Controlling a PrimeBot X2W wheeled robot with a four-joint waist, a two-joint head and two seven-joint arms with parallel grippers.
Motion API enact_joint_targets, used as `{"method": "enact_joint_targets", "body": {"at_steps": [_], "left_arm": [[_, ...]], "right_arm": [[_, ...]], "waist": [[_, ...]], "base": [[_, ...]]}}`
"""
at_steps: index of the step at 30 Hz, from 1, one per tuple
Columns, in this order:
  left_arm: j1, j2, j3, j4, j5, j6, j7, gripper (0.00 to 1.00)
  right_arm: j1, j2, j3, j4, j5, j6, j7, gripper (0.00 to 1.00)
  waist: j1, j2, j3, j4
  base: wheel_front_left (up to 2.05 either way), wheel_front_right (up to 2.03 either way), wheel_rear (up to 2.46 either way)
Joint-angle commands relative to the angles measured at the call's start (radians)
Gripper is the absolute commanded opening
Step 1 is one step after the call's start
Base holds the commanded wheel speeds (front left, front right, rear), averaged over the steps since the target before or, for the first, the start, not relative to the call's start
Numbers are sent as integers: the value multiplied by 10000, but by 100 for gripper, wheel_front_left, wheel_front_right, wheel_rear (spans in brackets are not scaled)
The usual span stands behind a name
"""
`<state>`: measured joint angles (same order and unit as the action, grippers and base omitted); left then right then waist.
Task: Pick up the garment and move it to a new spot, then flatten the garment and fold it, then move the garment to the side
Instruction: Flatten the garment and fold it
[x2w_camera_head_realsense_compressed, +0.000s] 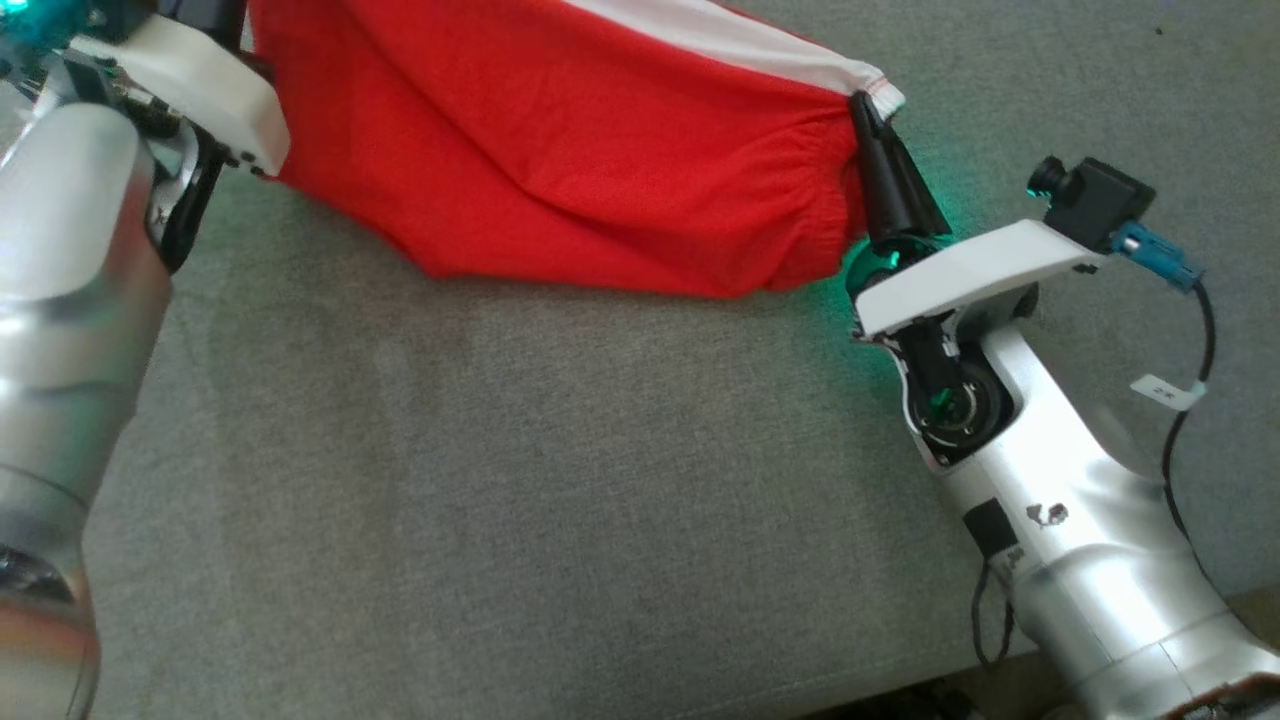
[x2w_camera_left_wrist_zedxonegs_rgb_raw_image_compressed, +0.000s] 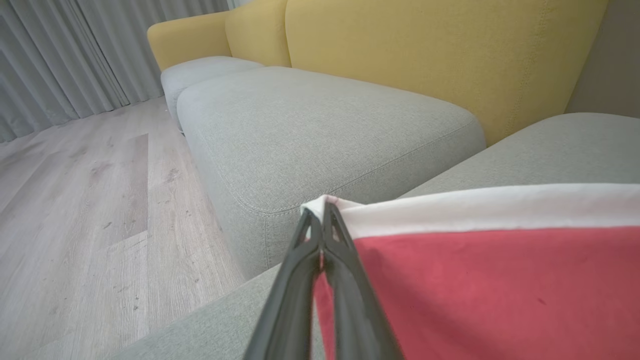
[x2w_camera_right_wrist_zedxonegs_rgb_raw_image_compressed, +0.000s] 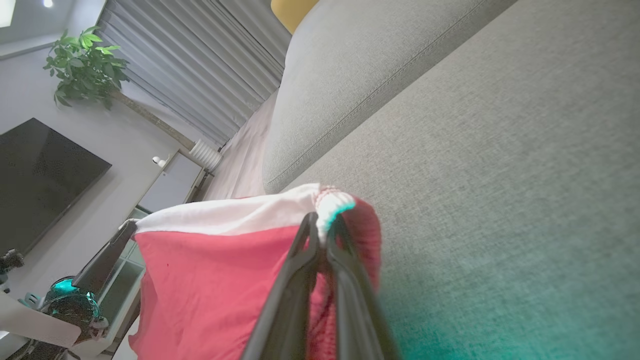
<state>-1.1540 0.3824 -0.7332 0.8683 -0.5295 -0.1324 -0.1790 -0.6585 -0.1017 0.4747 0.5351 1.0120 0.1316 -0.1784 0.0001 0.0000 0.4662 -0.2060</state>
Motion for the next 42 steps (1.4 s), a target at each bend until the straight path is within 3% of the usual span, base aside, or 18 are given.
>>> {"method": "enact_joint_targets", "body": {"at_steps": [1,2,3,8,11,16,19,22,27,34,42], "left_arm": [[-494,273,236,-72,-52,18,-129,38],[-569,209,224,104,-54,18,-245,92],[-603,129,233,279,-73,18,-352,100],[-278,-152,396,889,-357,31,-736,100],[210,-193,740,913,-440,280,-813,100],[1680,-360,1921,-144,-522,878,-824,100],[2594,-606,2448,-642,-352,1024,-825,100],[3334,-972,2961,-928,-262,1043,-826,100],[3989,-1467,3411,-805,-97,708,-826,100],[3996,-1860,3510,-15,159,337,-827,100],[3105,-1928,3243,1935,186,155,-598,100]], "right_arm": [[-67,227,180,-179,84,-9,-123,0],[-105,237,281,-143,66,-9,-186,27],[-138,237,392,-99,10,-9,-252,100],[-170,3,576,314,-764,-9,-690,100],[-95,-190,323,599,-1724,-9,-811,100],[416,-217,-1249,44,-4125,-9,-829,100],[985,-40,-2197,-335,-5536,-9,-830,100],[1504,107,-2920,-649,-6817,-9,-831,100],[2068,286,-3607,-1027,-8372,-9,-832,100],[2509,444,-4122,-1066,-9353,-9,-832,100],[2595,509,-4057,-1053,-9168,-9,-833,100]], "waist": [[-1,0,29,-28],[-1,0,46,-33],[-1,0,55,-29],[-1,0,-147,57],[-1,0,-381,160],[-1,0,-695,433],[-1,0,-907,561],[-1,0,-1094,670],[-1,0,-1251,702],[-1,0,-1257,520],[-1,0,-1002,37]], "base": [[0,0,0],[0,0,0],[0,0,0],[0,0,0],[0,0,0],[0,0,0],[0,0,0],[0,0,0],[0,0,0],[0,0,0],[0,0,0]]}}
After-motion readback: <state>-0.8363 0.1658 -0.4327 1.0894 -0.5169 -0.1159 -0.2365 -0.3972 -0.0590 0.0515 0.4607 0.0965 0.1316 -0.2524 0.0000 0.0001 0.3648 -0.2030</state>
